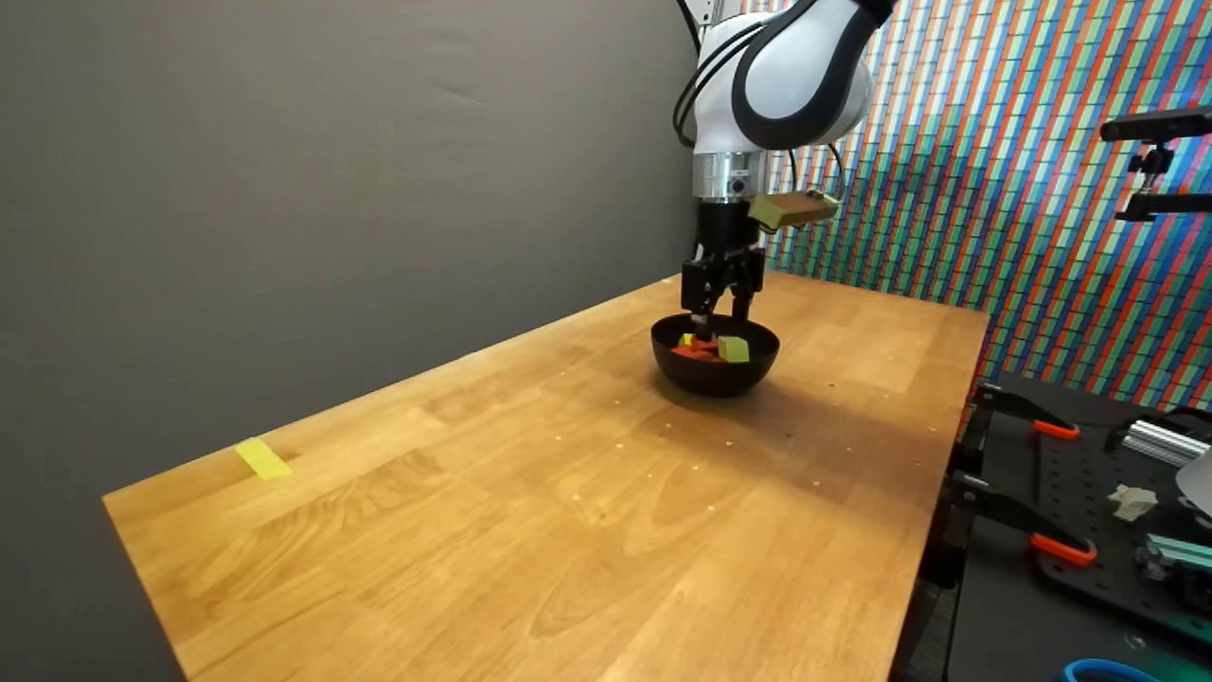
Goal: Remove the cubes from the bowl
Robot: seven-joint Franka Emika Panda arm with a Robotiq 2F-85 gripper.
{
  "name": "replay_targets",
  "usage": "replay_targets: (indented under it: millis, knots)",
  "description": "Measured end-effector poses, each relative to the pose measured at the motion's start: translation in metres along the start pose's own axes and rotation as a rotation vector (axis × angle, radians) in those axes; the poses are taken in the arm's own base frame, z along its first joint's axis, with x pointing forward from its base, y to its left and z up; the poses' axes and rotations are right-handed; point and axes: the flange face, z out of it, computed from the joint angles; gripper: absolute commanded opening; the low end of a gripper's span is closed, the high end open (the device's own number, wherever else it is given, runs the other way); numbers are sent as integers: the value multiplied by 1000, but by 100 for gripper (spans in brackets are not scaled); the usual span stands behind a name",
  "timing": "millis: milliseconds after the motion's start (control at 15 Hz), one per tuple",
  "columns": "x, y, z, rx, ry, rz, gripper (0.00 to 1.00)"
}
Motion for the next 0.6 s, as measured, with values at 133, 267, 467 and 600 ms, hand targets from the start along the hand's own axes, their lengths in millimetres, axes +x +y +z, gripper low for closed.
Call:
replay_targets:
  millis: [133,267,467,600]
  knots:
    - [4,3,7,9,-51,23,48]
    - [7,8,12,5,-102,42,31]
    - [8,20,14,3,-155,76,15]
    - [10,25,13,13,-176,103,18]
